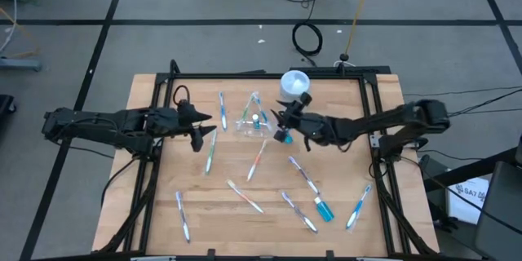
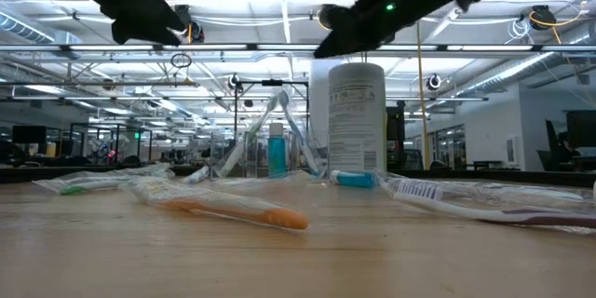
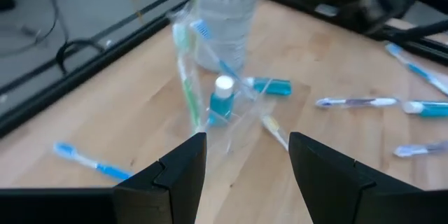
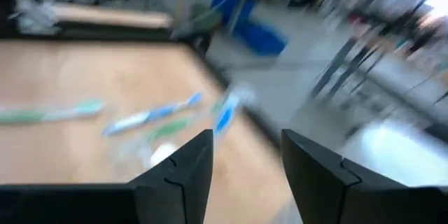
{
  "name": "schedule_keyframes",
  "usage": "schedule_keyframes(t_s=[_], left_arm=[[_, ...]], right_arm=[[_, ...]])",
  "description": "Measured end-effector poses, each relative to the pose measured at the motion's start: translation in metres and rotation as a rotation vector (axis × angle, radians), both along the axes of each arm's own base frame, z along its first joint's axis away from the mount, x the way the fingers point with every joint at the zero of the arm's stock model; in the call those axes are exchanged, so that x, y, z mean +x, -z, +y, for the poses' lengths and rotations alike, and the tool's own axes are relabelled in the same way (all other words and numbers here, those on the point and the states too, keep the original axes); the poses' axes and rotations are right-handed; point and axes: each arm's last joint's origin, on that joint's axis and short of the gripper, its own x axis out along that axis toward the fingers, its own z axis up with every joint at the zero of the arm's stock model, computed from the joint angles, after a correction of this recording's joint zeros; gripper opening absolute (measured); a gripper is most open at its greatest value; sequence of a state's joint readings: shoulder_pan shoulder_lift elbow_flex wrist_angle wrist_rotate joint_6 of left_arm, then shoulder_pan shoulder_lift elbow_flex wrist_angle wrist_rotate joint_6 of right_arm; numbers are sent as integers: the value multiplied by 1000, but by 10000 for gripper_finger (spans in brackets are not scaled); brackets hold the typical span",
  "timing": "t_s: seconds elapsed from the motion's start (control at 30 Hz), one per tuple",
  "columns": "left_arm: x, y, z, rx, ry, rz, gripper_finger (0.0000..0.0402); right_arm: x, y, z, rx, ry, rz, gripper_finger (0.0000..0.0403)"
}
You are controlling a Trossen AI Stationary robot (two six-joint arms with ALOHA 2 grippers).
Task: Pick & Place toothbrushing station
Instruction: Put the top blue toothbrush into the transparent organizer
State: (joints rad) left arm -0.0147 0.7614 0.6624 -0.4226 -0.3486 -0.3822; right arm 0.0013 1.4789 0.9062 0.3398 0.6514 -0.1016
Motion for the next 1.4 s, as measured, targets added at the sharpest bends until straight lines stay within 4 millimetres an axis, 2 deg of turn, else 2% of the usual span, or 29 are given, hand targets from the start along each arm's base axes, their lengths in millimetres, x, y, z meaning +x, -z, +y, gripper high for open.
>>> schedule_keyframes(t_s=[0.13, 0.3, 0.47, 0.67, 0.9, 1.2, 1.4], left_arm=[[5, 10, 0, -63, -63, 59, 212], [16, 32, 0, -159, -149, 196, 212], [28, 60, 0, -266, -287, 343, 212], [43, 90, 0, -367, -471, 432, 212], [53, 119, 2, -415, -559, 554, 212], [56, 127, 11, -428, -588, 586, 212], [62, 125, 31, -413, -586, 517, 212]], right_arm=[[-18, 6, 2, 154, -36, 47, 160], [-31, 17, 2, 142, -67, 87, 158], [-34, 18, -2, 129, -45, 72, 158], [-34, 18, -5, 129, -34, 69, 157], [-34, 18, -5, 131, -34, 65, 157], [-34, 18, -5, 132, -35, 65, 157], [-34, 18, -5, 132, -35, 65, 157]])
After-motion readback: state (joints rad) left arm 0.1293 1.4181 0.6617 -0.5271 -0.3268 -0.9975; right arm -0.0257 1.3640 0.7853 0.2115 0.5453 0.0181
